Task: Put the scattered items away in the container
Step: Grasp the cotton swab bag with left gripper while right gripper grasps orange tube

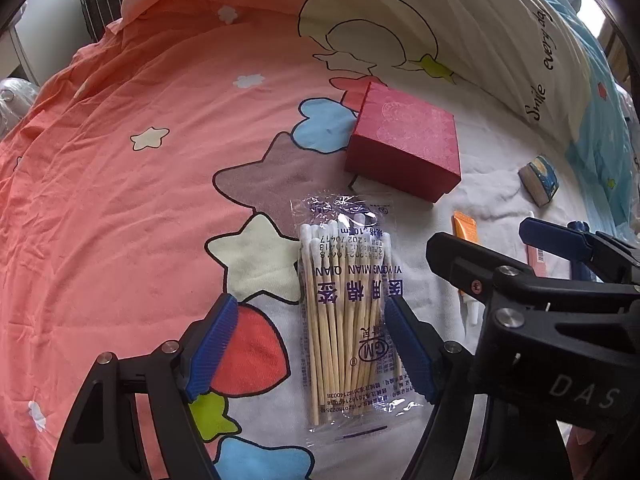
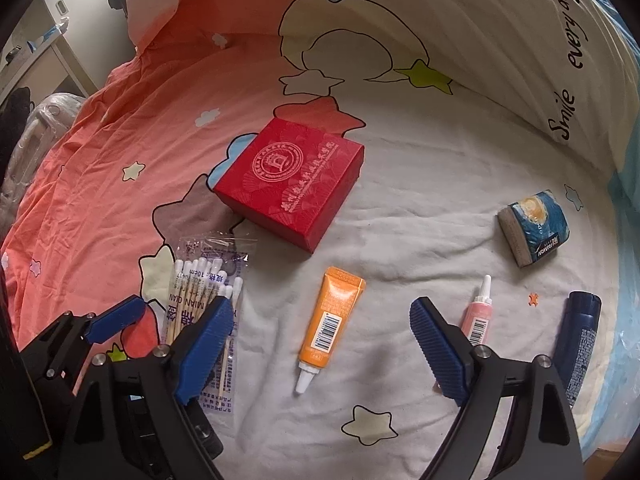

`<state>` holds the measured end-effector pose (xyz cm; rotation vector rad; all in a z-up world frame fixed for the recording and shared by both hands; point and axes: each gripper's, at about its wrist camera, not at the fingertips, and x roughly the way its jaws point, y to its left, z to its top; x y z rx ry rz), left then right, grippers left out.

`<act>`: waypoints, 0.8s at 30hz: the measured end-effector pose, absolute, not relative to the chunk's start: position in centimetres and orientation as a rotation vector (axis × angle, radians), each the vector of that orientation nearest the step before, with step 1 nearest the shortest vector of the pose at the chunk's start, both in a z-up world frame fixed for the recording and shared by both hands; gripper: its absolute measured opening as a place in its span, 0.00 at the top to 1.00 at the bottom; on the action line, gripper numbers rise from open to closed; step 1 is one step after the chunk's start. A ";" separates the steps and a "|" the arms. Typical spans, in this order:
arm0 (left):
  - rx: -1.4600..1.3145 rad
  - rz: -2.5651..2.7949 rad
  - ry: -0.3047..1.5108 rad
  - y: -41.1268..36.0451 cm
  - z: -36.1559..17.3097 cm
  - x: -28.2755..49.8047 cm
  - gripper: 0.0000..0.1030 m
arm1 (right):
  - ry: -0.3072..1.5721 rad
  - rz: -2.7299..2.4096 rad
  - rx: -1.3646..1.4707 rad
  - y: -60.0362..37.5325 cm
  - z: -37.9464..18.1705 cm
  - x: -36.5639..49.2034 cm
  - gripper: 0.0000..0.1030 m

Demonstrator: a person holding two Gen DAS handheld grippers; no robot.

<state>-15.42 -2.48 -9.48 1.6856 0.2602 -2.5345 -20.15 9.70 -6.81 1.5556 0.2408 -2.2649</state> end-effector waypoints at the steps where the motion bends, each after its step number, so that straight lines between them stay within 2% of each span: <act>1: 1.683 -2.535 0.252 -2.5 -9.5 -15.3 0.29 | 0.233 -2.254 1.569 9.7 -7.1 -20.3 0.17; 2: 1.678 -2.543 0.247 -2.5 -9.4 -15.2 0.35 | 0.213 -2.240 1.584 9.8 -7.4 -20.5 0.19; 4: 1.672 -2.552 0.238 -2.6 -9.2 -15.3 0.45 | 0.179 -2.221 1.614 10.0 -8.0 -20.7 0.34; 6: 1.669 -2.559 0.252 -2.8 -9.1 -15.3 0.57 | 0.193 -2.225 1.634 10.1 -8.5 -20.8 0.40; 9: 1.661 -2.571 0.262 -3.0 -9.1 -15.3 0.63 | 0.164 -2.226 1.630 10.2 -8.4 -20.9 0.42; 14: 1.668 -2.584 0.257 -2.9 -8.9 -15.4 0.71 | 0.218 -2.246 1.618 10.1 -8.3 -20.8 0.70; 15: 1.671 -2.584 0.260 -2.9 -8.8 -15.4 0.72 | 0.200 -2.236 1.618 10.2 -8.3 -20.7 0.80; 22: 1.679 -2.580 0.275 -3.2 -8.5 -15.5 0.77 | 0.091 -2.169 1.643 10.8 -8.0 -20.5 0.83; 24: 1.683 -2.575 0.280 -3.2 -8.5 -15.4 0.79 | 0.108 -2.181 1.623 10.9 -7.4 -20.2 0.83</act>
